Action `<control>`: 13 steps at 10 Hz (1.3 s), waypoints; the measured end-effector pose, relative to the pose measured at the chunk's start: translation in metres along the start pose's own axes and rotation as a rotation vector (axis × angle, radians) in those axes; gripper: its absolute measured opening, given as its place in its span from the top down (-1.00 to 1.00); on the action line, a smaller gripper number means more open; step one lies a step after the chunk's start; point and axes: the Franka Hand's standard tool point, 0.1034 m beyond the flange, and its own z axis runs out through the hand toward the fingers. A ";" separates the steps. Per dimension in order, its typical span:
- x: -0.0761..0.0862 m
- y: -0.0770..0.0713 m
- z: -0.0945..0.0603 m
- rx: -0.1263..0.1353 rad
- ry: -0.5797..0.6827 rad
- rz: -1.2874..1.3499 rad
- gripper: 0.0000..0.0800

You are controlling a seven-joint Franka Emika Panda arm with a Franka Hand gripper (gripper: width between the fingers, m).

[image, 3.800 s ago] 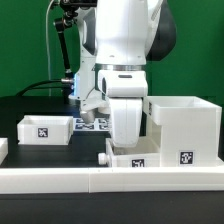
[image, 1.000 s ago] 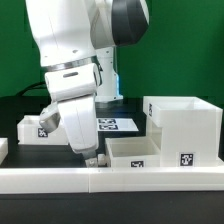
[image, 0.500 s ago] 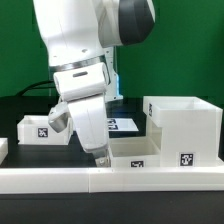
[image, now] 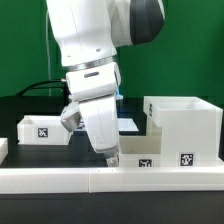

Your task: Assemble drawer

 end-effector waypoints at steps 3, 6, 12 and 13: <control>-0.001 0.001 0.000 -0.008 -0.009 -0.016 -0.62; 0.001 0.005 -0.001 -0.023 -0.012 -0.060 -0.62; 0.014 0.009 0.000 -0.049 -0.013 -0.087 -0.62; 0.016 0.009 0.000 -0.048 -0.012 -0.089 -0.62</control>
Offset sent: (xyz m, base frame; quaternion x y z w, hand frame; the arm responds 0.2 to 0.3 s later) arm 0.0000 0.0000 0.0000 0.0000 0.0000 0.0000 1.0000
